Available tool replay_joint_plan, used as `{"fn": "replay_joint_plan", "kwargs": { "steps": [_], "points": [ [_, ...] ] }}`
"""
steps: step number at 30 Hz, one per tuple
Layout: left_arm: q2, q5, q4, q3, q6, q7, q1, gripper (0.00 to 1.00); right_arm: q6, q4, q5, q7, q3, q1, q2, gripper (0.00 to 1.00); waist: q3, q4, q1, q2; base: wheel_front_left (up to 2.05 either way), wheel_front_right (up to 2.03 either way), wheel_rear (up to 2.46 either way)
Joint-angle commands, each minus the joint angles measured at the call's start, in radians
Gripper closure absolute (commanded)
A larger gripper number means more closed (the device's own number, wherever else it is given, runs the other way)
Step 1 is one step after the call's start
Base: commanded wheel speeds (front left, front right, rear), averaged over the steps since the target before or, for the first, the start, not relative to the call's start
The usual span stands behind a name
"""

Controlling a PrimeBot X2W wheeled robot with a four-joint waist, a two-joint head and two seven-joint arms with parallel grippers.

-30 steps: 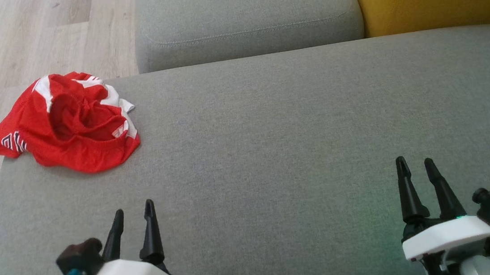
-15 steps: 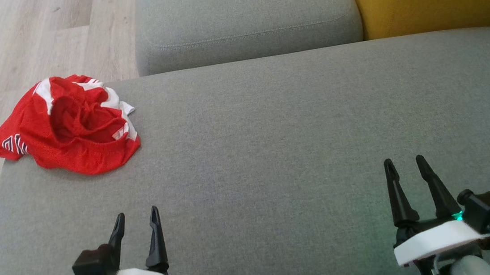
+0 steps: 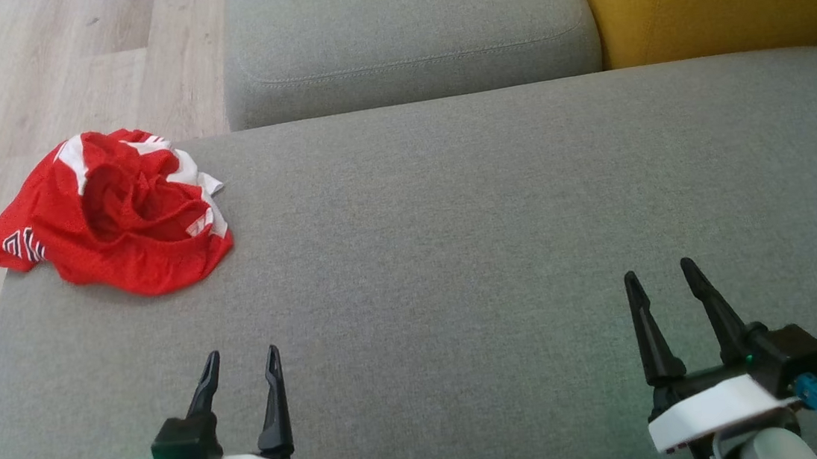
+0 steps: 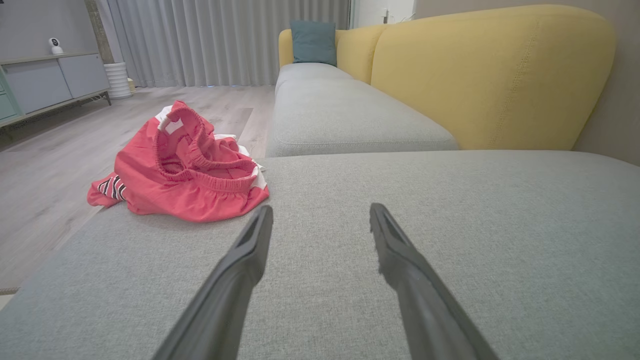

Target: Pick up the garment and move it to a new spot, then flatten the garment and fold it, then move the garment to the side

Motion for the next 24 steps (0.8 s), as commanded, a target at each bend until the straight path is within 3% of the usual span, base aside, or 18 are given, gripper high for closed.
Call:
{"fn": "replay_joint_plan", "kwargs": {
  "steps": [1,24],
  "points": [
    [0.006,0.005,-0.029,0.029,0.007,-0.013,-0.031,0.0,-0.001,-0.029,-0.005,-0.014,0.027,-0.019,-0.009,0.0,0.0,0.0,0.0,0.0,0.0,0.0,0.0],
    [0.003,-0.012,-0.02,0.043,0.007,-0.013,-0.023,0.0,-0.001,0.013,0.002,-0.014,0.013,-0.024,-0.009,0.0,-0.006,0.0,0.0,0.0,0.0,0.0,0.0]
  ]
}}
